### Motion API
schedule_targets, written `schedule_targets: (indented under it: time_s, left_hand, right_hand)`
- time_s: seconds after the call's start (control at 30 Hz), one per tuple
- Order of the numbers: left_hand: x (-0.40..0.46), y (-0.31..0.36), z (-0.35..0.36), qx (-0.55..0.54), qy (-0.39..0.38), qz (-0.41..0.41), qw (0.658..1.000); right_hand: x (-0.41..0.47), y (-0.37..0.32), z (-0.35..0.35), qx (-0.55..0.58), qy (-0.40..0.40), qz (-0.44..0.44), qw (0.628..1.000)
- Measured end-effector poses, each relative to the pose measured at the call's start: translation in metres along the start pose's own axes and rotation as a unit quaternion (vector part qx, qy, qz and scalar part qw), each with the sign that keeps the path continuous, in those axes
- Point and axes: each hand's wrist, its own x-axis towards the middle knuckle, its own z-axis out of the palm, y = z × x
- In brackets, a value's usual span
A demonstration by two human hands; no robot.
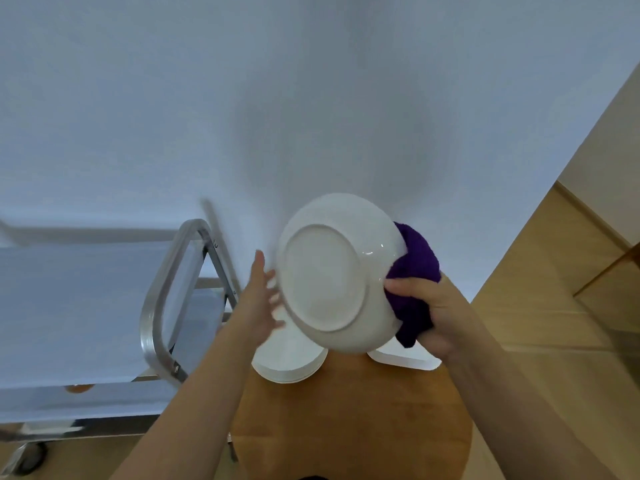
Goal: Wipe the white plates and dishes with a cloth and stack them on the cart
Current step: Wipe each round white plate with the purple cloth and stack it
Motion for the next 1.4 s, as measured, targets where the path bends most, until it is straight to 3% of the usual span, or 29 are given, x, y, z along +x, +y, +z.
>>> schedule_targets:
  time_s: [0.1,0.23,0.33,0.43,0.5,0.57,0.6,0.63,0.7,0.77,0.83,0.93,1.03,1.17,1.27,1.33,1.4]
  left_hand:
    - [0.0,-0.017,0.005,-0.119,-0.021,-0.005,0.993]
    - [-0.001,-0.004,0.004,-0.1,0.102,0.021,0.99]
    - [0.001,0.01,-0.002,-0.029,0.165,0.069,0.984]
    - [-0.004,0.026,0.002,0.105,0.207,0.157,0.96]
    - [-0.01,0.031,0.012,0.249,0.218,0.251,0.909]
    - [-0.015,0.032,0.024,0.343,0.194,0.334,0.856]
    - [-0.018,0.032,0.028,0.36,0.169,0.357,0.846]
    - [-0.021,0.032,0.03,0.368,0.143,0.367,0.842]
    - [-0.028,0.031,0.03,0.383,0.107,0.373,0.838]
    - [-0.033,0.031,0.028,0.393,0.097,0.386,0.829]
    - [-0.037,0.033,0.024,0.389,0.113,0.393,0.825]
    - [-0.043,0.042,0.015,0.284,0.14,0.39,0.865]
    - [-0.045,0.046,0.013,0.107,0.174,0.351,0.914]
    - [-0.045,0.033,0.039,-0.101,0.141,0.23,0.958]
    - [-0.049,0.02,0.051,-0.079,0.083,0.227,0.967]
    - [-0.049,0.021,0.039,-0.018,-0.022,0.223,0.974]
    - [-0.05,0.037,0.016,0.004,-0.179,0.148,0.973]
  right_hand:
    - [-0.002,0.015,-0.005,0.065,-0.009,0.05,0.997]
    - [0.0,0.022,-0.018,0.011,0.069,0.068,0.995]
    - [0.009,0.019,-0.024,-0.197,0.155,-0.03,0.968]
    - [0.022,-0.001,-0.009,-0.301,0.085,-0.178,0.933]
    - [0.033,-0.013,0.009,-0.458,0.006,-0.243,0.855]
    - [0.044,-0.017,0.027,-0.676,-0.055,-0.223,0.7]
    - [0.048,-0.018,0.034,-0.744,-0.071,-0.195,0.635]
    - [0.051,-0.02,0.04,-0.774,-0.084,-0.182,0.6]
    - [0.056,-0.025,0.043,-0.78,-0.107,-0.197,0.584]
    - [0.058,-0.032,0.039,-0.759,-0.14,-0.195,0.606]
    - [0.058,-0.036,0.03,-0.692,-0.148,-0.184,0.682]
    - [0.052,-0.033,0.009,-0.536,-0.084,-0.165,0.824]
    - [0.046,-0.015,-0.006,-0.358,-0.001,-0.178,0.917]
    - [0.037,0.023,0.0,-0.155,0.095,-0.174,0.968]
    - [0.037,0.028,0.002,-0.042,0.133,-0.108,0.984]
    - [0.036,0.012,-0.008,-0.033,0.118,-0.083,0.989]
    - [0.036,-0.009,-0.024,-0.079,0.072,-0.057,0.993]
